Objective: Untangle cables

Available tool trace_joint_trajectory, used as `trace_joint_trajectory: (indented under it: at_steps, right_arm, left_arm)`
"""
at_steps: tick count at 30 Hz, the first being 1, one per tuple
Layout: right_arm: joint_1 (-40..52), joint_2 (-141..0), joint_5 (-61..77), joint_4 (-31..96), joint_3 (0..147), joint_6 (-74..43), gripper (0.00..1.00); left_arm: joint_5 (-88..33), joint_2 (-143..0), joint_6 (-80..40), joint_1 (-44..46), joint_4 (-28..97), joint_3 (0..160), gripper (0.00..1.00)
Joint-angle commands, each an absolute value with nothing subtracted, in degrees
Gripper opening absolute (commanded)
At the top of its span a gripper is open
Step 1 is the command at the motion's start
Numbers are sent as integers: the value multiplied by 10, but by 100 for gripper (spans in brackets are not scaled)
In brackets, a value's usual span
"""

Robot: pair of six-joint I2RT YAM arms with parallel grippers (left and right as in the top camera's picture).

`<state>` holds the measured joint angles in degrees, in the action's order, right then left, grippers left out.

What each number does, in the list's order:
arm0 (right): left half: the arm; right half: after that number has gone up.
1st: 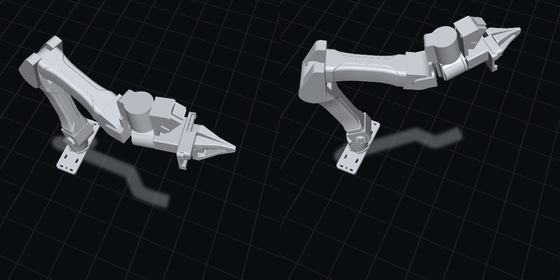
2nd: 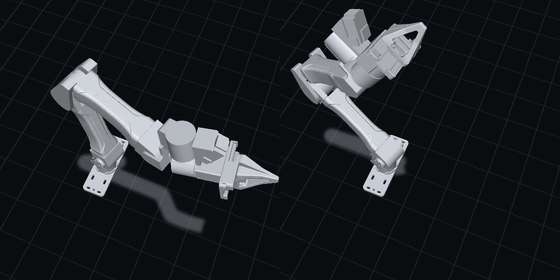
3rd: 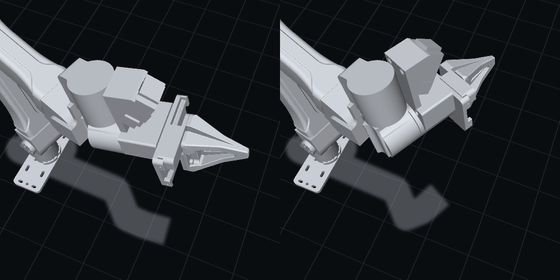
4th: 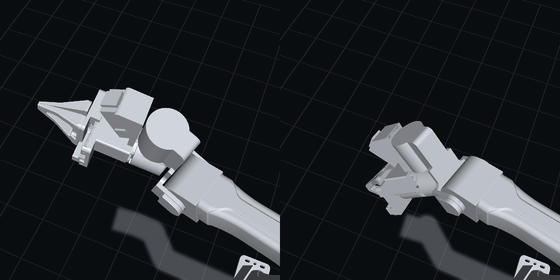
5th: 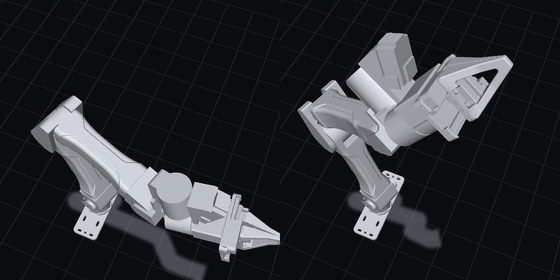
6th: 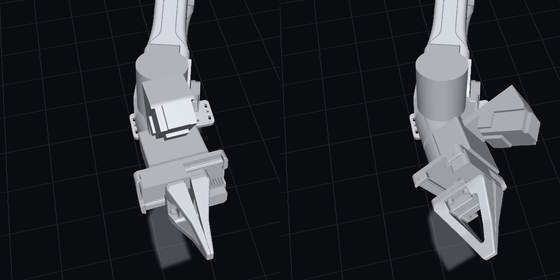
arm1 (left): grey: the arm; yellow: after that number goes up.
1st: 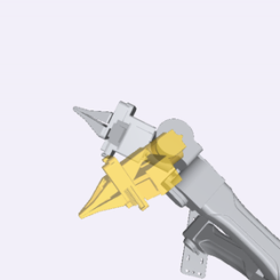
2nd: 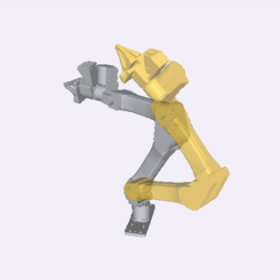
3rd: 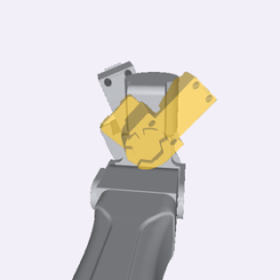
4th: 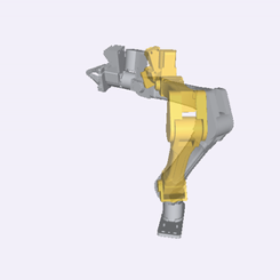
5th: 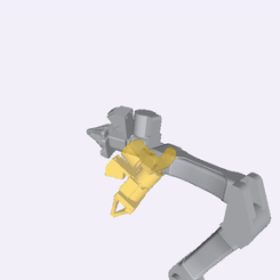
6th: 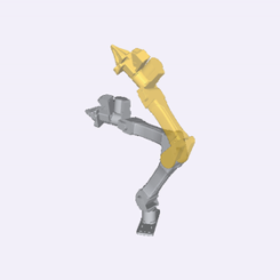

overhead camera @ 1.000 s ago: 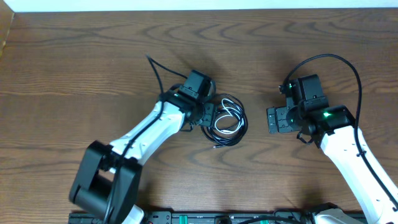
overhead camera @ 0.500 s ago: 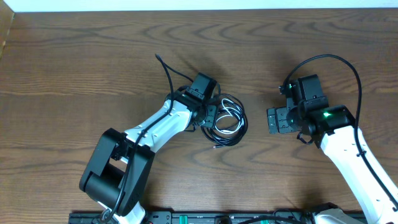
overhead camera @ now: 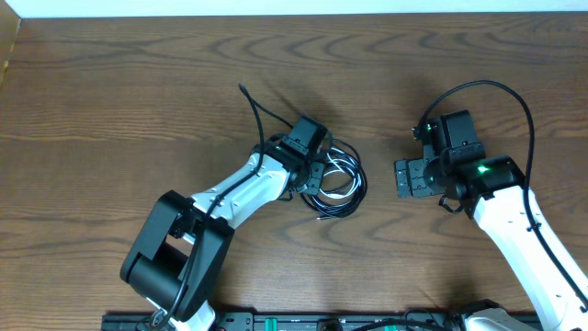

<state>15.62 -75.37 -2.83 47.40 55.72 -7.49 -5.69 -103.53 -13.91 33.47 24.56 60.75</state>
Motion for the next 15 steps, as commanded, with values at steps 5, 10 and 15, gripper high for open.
trace_joint_trajectory:
  at_steps: [5, 10, 15]
  right_arm:
    - [158, -751, -35, 480, 567, -83, 94]
    - [158, -751, -35, 479, 567, -83, 95]
    - [158, -751, -35, 476, 567, -83, 99]
  left_arm:
    - [-58, -1047, -128, 338, 253, 605, 8]
    - [-58, -991, -123, 333, 294, 653, 7]
    - [-115, -866, -150, 322, 290, 672, 7]
